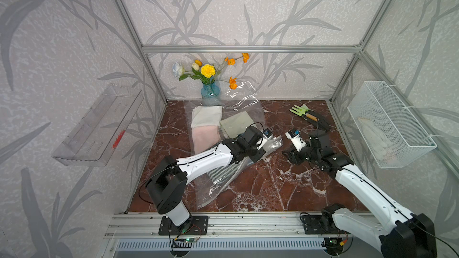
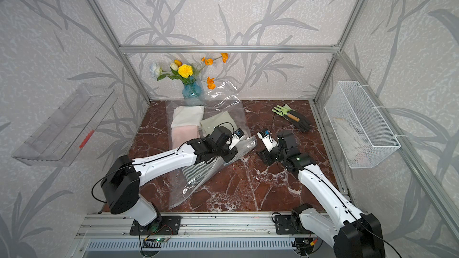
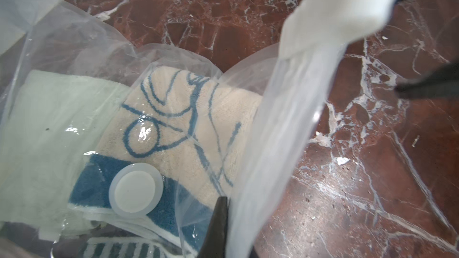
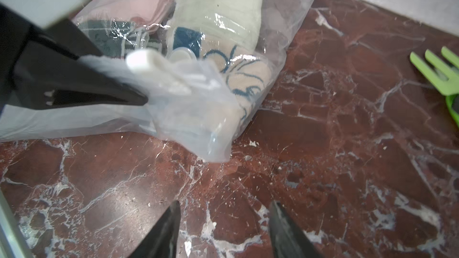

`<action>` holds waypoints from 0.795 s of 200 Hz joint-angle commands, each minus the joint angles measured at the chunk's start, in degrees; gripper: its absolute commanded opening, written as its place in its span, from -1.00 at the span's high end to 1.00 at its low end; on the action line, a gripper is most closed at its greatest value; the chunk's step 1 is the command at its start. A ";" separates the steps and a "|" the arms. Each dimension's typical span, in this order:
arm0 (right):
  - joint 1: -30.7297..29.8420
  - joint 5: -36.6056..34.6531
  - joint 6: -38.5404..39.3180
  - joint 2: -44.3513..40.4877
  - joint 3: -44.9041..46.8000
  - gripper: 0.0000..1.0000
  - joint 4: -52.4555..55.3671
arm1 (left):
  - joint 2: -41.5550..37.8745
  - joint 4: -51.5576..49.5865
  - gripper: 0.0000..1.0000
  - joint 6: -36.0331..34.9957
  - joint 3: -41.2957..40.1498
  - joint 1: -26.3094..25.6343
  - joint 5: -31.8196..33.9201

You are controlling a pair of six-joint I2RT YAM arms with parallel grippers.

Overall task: Place the folded towel into the vacuum bag
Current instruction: Close the vacuum bag at the center of the board.

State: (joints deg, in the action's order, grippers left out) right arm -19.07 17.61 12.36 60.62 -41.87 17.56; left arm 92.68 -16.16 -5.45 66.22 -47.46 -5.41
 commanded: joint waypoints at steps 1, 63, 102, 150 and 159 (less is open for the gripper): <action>0.00 3.48 6.77 3.02 -3.50 -0.09 -4.68 | -3.59 -0.75 1.00 -1.31 -1.92 1.70 -5.23; 1.58 19.72 11.40 12.83 -10.38 0.21 -5.20 | -4.25 -0.54 1.00 -3.33 -2.13 4.73 -12.57; 2.88 25.52 15.31 15.23 -12.99 0.56 -1.65 | -3.85 -2.44 1.00 -4.38 -1.30 5.75 -14.08; 3.95 31.97 14.89 14.35 -12.19 0.92 -3.20 | -2.60 -3.41 1.00 -4.65 -0.14 6.59 -14.80; 4.08 32.48 14.63 14.34 -12.19 1.00 -3.24 | -2.34 -3.49 1.00 -4.57 0.10 6.68 -14.73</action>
State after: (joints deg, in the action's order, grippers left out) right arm -15.29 45.34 26.61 75.90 -52.88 14.83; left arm 89.89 -17.02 -9.34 64.45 -41.32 -19.27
